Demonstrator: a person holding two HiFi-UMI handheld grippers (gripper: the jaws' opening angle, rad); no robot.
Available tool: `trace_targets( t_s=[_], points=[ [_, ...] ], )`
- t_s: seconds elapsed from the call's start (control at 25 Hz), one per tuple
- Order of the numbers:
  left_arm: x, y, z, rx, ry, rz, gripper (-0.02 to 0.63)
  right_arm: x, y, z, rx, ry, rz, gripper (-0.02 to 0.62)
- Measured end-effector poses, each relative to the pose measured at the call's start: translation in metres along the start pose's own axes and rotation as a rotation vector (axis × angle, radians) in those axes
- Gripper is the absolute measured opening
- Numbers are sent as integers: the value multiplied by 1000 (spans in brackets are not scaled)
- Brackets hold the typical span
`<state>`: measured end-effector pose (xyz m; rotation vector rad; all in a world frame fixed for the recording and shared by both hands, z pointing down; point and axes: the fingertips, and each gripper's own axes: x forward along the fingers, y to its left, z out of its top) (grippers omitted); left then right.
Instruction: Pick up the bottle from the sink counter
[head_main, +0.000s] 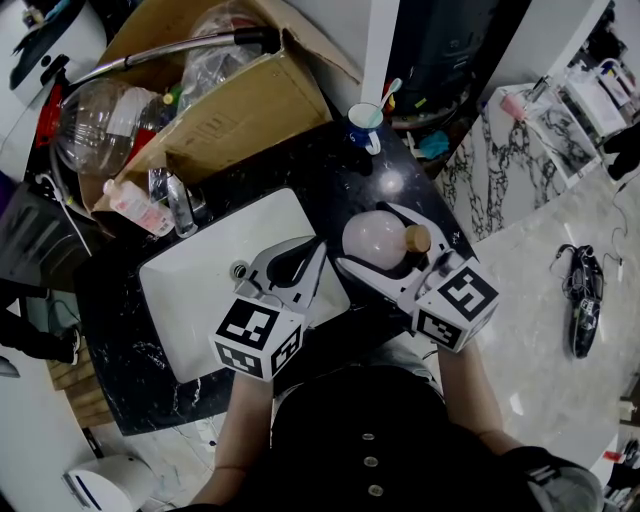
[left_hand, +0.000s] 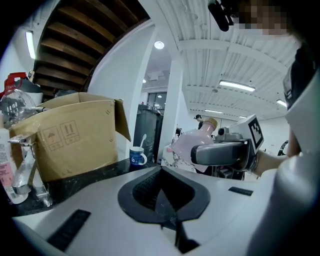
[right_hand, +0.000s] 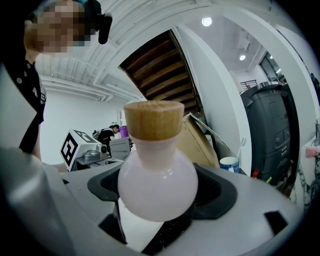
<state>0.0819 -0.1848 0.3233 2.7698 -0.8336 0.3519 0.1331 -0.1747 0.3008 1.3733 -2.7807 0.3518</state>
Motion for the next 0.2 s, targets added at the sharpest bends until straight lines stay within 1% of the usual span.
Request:
trace_targets(
  t_s=[0.2],
  points=[
    [0,3,-2,-1,2,7,17,1,-1,-2,-3,4,1,403]
  ],
)
